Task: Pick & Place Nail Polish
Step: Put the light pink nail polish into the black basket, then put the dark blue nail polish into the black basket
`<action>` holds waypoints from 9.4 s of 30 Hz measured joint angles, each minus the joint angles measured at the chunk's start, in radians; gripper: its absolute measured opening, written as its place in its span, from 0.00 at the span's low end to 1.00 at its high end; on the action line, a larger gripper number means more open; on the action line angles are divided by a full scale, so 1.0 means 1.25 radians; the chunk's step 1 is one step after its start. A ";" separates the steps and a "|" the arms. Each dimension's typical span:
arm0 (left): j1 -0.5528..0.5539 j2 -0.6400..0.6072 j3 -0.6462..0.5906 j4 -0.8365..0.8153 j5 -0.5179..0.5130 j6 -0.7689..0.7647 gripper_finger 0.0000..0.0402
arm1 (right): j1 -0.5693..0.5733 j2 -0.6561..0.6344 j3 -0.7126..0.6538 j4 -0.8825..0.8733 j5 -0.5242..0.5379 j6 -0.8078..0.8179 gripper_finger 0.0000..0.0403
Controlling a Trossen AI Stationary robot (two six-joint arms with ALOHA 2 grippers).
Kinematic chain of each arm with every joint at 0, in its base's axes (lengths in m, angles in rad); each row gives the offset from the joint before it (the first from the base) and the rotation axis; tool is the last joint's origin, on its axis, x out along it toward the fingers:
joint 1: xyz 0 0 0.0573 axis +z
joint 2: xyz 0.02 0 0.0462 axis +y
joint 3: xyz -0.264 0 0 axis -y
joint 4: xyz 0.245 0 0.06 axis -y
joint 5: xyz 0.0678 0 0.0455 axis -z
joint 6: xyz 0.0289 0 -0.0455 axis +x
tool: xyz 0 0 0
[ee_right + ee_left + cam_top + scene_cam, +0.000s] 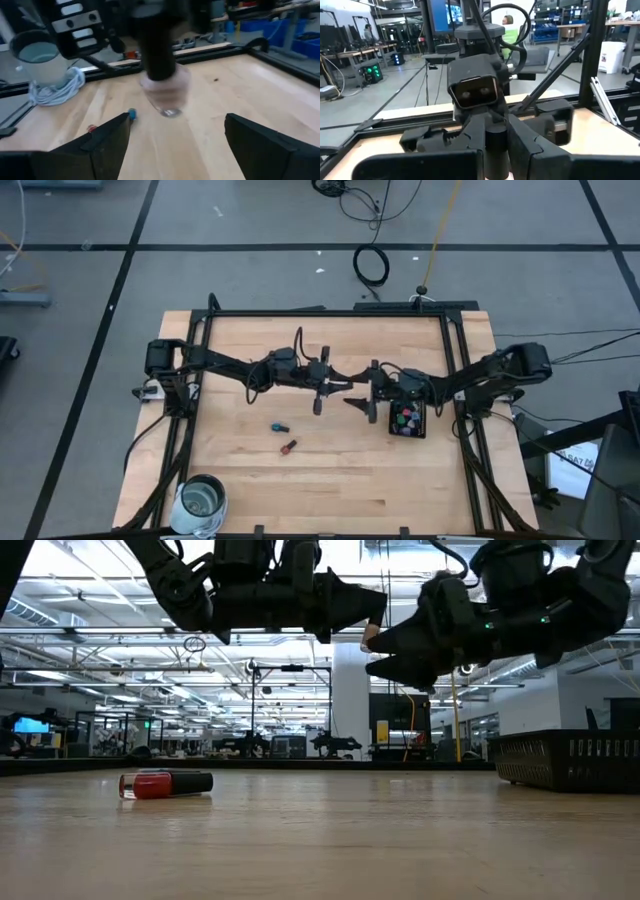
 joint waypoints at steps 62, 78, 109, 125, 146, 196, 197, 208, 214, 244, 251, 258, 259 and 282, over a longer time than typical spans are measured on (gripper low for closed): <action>-0.031 0.000 0.000 -0.036 -0.223 0.011 0.46 | -0.002 0.017 0.038 0.012 0.013 -0.078 0.26; -0.098 -0.136 0.001 -0.265 -0.477 0.116 0.74 | 0.053 -0.277 0.037 -0.586 0.028 0.083 0.26; -0.027 -0.125 0.000 -0.382 -0.468 -0.021 0.74 | 0.304 -0.542 0.037 -1.311 0.052 0.738 0.38; -0.036 -0.125 0.000 -0.449 -0.469 -0.023 0.74 | 0.303 -0.531 0.037 -1.172 0.215 0.553 0.55; -0.168 -0.133 0.029 -0.969 -0.251 -0.190 0.74 | 0.256 -0.482 -0.194 -0.017 0.403 -0.386 0.53; -0.249 -0.014 0.021 -1.175 -0.231 -0.222 0.12 | 0.250 -0.481 -0.208 -0.111 0.384 -0.253 0.53; -0.249 -0.014 0.021 -1.171 -0.231 -0.226 0.10 | 0.250 -0.481 -0.208 -0.115 0.384 -0.253 0.53; -0.245 -0.058 0.055 -1.158 -0.338 -0.151 0.10 | 0.250 -0.482 -0.208 -0.121 0.386 -0.259 0.53; -0.216 -0.131 0.064 -0.839 -0.334 0.020 0.09 | 0.248 -0.482 -0.208 -0.149 0.391 -0.250 0.53; -0.015 0.058 0.069 0.008 0.162 0.048 0.09 | 0.150 -0.157 -0.155 0.068 0.272 -0.185 0.53; 0.004 0.081 0.070 0.038 0.162 0.032 0.09 | 0.132 -0.049 -0.072 0.069 0.173 -0.139 0.61; 0.002 0.083 0.070 0.008 0.171 0.033 0.09 | 0.119 0.021 -0.024 0.067 0.173 -0.123 0.68; 0.002 0.083 0.070 0.006 0.172 0.033 0.09 | 0.119 0.027 -0.017 0.068 0.172 -0.126 0.68; 0.010 0.082 0.070 -0.015 0.171 0.051 0.11 | 0.118 0.024 -0.004 0.070 0.097 -0.161 0.23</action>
